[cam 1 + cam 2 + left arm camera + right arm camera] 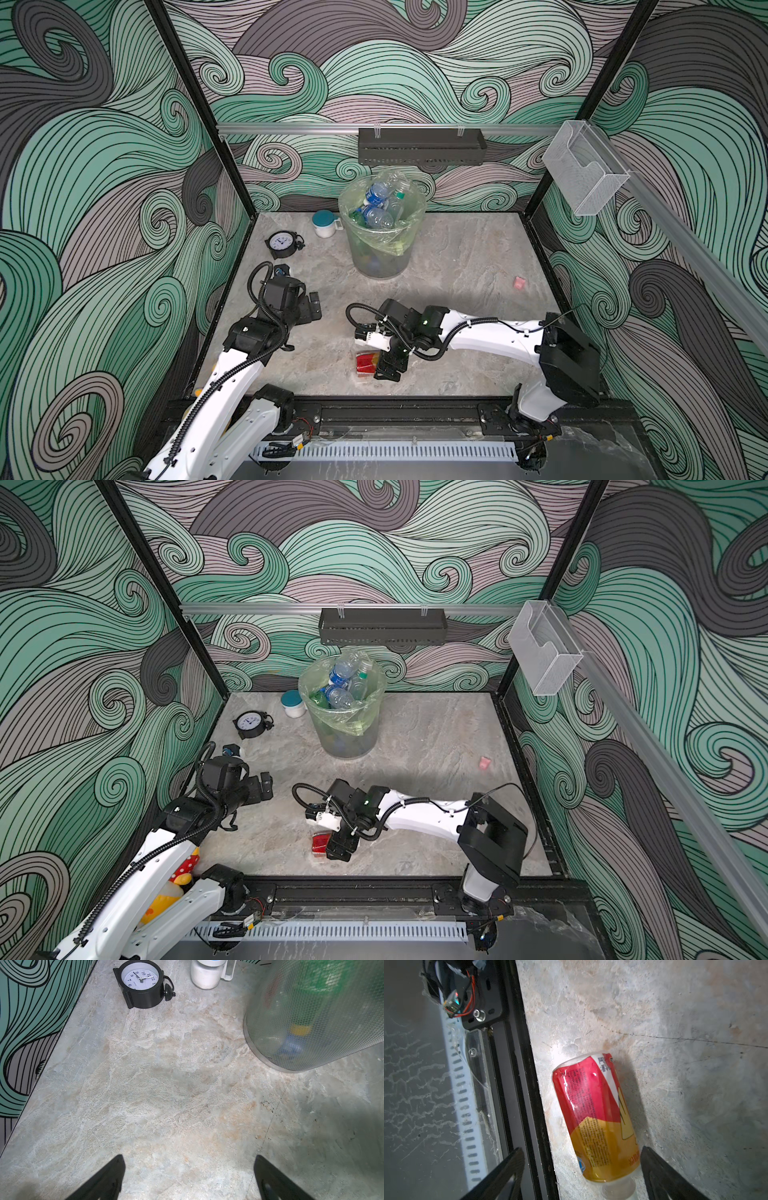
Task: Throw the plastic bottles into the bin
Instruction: 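Reach the right gripper to the red-and-yellow bottle and grasp it while left withdraws, then lift the red-and-yellow bottle with the right gripper and drop it into the bin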
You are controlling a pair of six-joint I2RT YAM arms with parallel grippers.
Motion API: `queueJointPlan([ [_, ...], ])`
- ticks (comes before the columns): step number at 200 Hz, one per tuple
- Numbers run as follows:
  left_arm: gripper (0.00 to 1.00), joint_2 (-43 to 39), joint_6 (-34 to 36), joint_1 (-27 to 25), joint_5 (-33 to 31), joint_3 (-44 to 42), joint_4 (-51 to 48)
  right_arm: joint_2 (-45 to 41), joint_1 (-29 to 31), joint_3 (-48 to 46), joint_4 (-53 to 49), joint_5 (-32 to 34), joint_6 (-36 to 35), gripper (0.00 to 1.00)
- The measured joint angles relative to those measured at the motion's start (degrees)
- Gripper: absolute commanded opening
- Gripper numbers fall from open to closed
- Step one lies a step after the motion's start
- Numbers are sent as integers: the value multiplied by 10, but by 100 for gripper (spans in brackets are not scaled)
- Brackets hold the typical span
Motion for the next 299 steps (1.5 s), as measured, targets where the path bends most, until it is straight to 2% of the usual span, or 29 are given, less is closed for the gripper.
queueJointPlan([
  [58, 99, -2, -2, 4, 3, -5, 1, 60, 17, 14, 21, 38, -1, 84],
  [92, 99, -9, -4, 4, 3, -6, 1, 80, 18, 17, 34, 64, 5, 79],
  [108, 99, -9, -4, 7, 3, -6, 1, 91, 18, 23, 40, 76, 7, 75],
  [136, 99, -9, -5, 7, 3, -6, 1, 98, 16, 24, 47, 91, 22, 58],
  [154, 99, -9, -5, 7, 4, -6, 1, 93, 10, 19, 59, 94, 38, 57],
  [206, 99, -8, -5, 10, 7, -6, 7, -9, -85, -58, 103, 85, 93, 56],
  [299, 99, 7, -4, 14, 28, -6, 31, -177, -252, -132, 110, 78, 127, 55],
])
